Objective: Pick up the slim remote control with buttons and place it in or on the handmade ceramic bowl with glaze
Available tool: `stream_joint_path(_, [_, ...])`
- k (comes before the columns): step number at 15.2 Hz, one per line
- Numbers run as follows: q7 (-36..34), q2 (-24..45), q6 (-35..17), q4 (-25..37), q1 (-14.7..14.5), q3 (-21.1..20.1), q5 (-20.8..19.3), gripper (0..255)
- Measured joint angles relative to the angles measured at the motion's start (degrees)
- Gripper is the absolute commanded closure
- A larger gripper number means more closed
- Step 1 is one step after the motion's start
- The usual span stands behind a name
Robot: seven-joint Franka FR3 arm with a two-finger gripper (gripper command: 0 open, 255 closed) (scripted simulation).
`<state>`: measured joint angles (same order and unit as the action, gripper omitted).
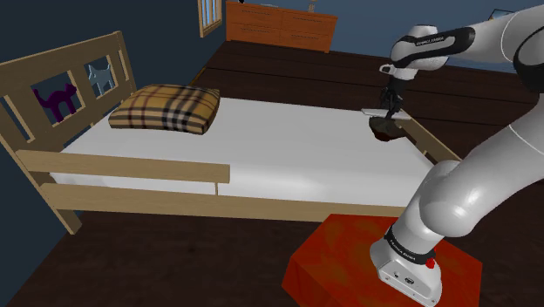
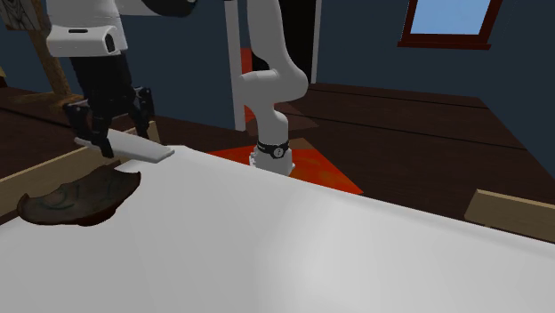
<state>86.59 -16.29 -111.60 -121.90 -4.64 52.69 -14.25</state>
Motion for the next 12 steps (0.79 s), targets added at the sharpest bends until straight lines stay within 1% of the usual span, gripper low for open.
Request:
stream_joint_path(2, [4.66, 4.68, -0.24, 3.61, -1.22, 4.02, 3.45, 255])
stream_joint_path(4, [10.56, 10.65, -0.15, 7.59, -2.00, 8.45, 8.56, 255])
stream_joint_path(5, [13.86, 14.29, 0.05, 9.65, -1.82, 10.41, 11.85, 255])
stream_joint_path(6, [18.09, 19.25, 0.37, 12.19, -0.77, 12.15, 16.36, 255])
stream_joint_path(7, [20.76, 22.20, 0.33, 13.44, 0.42, 12.36, 19.44, 255])
stream_joint_path(8, [22.12, 23.66, -0.08, 13.67, 1.24, 12.21, 20.97, 255])
stream_joint_path(12, [23.82, 25.42, -2.51, 12.04, 2.30, 11.75, 22.94, 255])
